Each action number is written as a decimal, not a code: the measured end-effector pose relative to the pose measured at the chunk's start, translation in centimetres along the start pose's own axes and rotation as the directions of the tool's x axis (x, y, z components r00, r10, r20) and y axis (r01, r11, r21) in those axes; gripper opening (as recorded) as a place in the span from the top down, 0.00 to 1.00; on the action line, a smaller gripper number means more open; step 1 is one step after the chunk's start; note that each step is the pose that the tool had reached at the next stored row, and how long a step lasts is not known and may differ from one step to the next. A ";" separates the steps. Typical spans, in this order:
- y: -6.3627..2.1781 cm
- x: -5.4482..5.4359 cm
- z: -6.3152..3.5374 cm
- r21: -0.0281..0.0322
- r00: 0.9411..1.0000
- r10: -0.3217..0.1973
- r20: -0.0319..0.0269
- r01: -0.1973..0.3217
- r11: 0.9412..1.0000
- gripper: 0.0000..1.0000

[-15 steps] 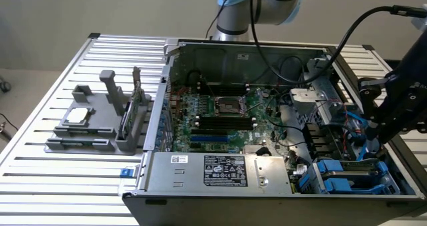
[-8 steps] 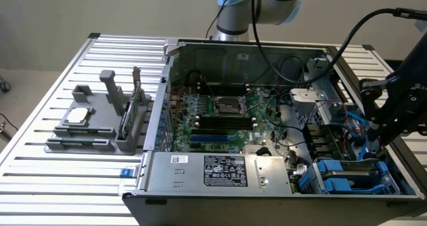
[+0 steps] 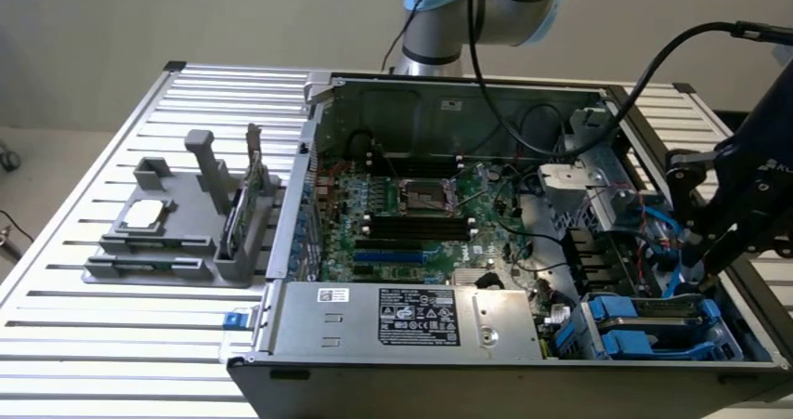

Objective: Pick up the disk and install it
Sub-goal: 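Insert the first disk wire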

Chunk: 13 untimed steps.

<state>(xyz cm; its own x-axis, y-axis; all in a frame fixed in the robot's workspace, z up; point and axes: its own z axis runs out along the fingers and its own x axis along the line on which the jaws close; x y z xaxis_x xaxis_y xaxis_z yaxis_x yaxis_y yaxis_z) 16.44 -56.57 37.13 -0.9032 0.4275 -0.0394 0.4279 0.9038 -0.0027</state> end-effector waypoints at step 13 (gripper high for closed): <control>0.08 -0.2 0.52 0.039 0.998 0.064 0.019 -0.064 0.997 0.74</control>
<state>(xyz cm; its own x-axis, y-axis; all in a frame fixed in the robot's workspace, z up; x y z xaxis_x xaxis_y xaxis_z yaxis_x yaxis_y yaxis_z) 16.64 -56.58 36.61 -0.8733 0.4837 -0.0586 0.4862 0.8730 -0.0390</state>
